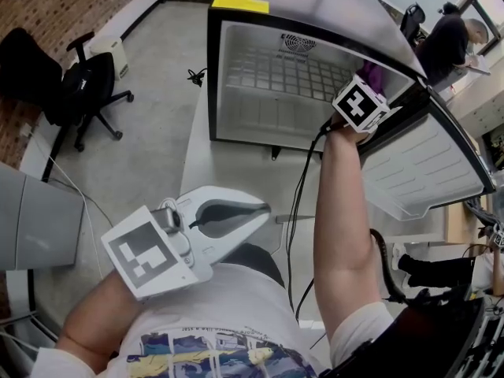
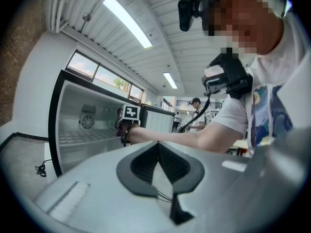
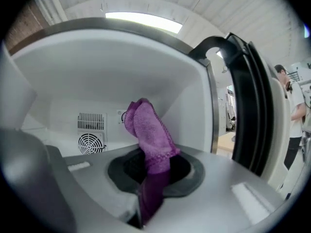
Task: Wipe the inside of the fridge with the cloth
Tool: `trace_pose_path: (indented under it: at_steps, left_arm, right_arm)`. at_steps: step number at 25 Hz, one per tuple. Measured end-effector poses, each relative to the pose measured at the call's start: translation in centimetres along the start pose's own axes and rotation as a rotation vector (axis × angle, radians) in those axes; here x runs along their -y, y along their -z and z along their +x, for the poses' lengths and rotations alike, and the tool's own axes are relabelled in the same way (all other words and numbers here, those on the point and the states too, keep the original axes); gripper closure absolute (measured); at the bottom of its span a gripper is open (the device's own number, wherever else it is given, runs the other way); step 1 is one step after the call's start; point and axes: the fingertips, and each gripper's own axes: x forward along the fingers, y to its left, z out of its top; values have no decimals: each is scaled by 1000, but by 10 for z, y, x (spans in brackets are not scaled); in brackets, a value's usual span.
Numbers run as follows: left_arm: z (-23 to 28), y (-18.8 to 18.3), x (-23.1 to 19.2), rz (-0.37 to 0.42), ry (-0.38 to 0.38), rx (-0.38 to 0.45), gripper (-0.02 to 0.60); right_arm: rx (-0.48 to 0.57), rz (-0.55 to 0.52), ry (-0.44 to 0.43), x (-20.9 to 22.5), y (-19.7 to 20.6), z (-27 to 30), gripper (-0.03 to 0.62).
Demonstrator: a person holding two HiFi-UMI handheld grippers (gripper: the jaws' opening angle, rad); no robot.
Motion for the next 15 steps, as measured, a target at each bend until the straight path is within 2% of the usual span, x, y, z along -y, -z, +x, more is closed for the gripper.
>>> trace_pose_path:
  at_steps: [15]
  left_arm:
    - [-8,5,27,1,78,-15,577]
  right_arm:
    - [3,41,54,43,3,-52,540]
